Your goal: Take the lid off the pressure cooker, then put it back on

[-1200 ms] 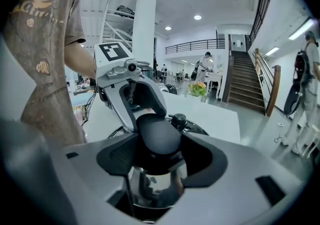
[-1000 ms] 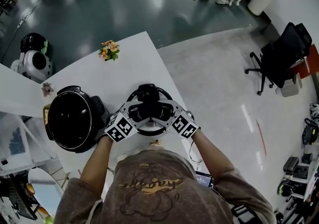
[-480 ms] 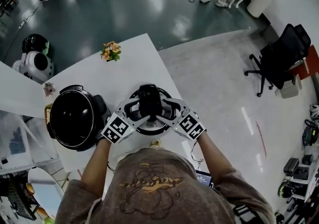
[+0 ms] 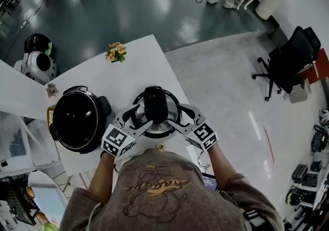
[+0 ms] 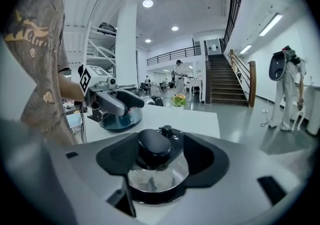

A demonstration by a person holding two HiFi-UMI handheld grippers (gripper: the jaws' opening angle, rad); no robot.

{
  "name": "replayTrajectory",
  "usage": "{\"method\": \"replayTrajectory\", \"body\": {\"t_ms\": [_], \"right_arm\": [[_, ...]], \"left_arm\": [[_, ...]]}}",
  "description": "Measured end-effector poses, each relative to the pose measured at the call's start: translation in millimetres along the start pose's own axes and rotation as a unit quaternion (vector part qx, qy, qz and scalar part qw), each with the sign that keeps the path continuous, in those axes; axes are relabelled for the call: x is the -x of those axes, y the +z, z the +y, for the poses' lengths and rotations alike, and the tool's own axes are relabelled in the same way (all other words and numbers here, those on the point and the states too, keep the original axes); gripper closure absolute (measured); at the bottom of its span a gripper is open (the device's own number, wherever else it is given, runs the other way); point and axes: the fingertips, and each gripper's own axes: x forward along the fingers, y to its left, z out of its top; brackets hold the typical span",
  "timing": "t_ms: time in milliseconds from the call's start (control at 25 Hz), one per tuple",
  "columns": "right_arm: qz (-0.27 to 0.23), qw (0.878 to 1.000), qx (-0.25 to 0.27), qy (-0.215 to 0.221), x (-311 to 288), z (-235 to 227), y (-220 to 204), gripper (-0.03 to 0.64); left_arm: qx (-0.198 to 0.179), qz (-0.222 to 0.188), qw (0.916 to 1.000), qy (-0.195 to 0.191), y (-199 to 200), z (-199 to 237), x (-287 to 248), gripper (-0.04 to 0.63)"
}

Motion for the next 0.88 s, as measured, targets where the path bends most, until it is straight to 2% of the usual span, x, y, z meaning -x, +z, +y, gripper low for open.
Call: {"method": "replayTrajectory", "body": {"t_ms": [400, 560, 880], "right_arm": [[0.004, 1.000, -0.006, 0.013, -8, 2, -3, 0.341], [0.022, 0.999, 0.007, 0.028, -17, 5, -11, 0.341], [0.055, 0.996, 0.041, 0.061, -39, 9, -25, 0.341]], "left_arm": [[-0.011, 0.021, 0.9997, -0.008, -11, -3, -8, 0.291], [-0.012, 0.034, 0.9992, -0.017, -22, -2, -17, 0.291], [-0.038, 0.080, 0.9955, -0.031, -52, -1, -34, 0.291]]}}
